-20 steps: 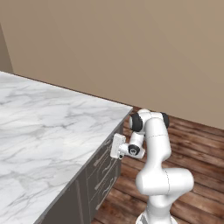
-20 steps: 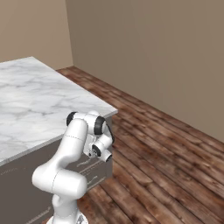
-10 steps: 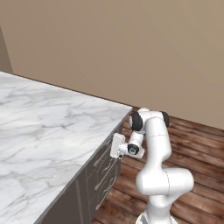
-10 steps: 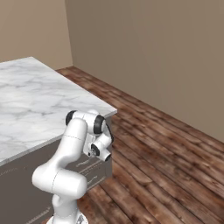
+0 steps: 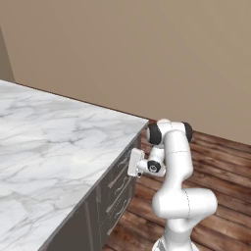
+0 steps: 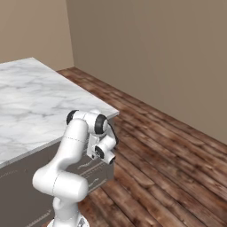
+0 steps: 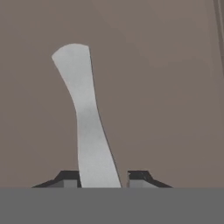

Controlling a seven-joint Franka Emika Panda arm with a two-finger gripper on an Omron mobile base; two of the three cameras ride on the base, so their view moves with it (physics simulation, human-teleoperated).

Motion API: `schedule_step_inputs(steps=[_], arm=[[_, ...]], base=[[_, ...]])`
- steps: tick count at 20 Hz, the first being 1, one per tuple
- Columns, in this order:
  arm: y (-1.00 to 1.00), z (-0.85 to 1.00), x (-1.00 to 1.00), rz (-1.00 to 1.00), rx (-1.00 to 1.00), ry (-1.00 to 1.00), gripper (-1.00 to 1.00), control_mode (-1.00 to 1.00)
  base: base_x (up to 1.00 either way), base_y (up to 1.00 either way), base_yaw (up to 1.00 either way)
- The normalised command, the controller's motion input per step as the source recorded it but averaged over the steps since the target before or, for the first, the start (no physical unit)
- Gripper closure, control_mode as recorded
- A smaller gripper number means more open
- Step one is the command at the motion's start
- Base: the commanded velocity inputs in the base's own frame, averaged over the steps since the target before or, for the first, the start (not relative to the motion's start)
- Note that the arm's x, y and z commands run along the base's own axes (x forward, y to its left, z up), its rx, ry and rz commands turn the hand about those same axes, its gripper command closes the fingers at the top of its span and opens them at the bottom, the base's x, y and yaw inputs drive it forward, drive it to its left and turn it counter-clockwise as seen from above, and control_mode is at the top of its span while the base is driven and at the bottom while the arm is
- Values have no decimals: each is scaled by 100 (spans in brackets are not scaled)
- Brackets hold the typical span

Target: Take a straw from the drawer in front and place it inside the glass cup on the dining counter.

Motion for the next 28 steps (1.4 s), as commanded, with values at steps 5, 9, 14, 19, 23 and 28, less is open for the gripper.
schedule_step_inputs(steps=[5,9,14,19,23,28], arm=[[-100,-6,-48,8,9,-3,100,-100],[-100,-11,-57,8,10,-5,100,-100],[-100,-14,-66,10,6,-6,100,-100],[-100,-13,-67,12,5,-9,100,-100],[-100,-7,-64,13,4,-10,100,-100],[-100,-7,-60,13,2,-10,100,-100]], base=[[0,0,0],[0,0,0],[0,0,0],[0,0,0],[0,0,0],[0,0,0]])
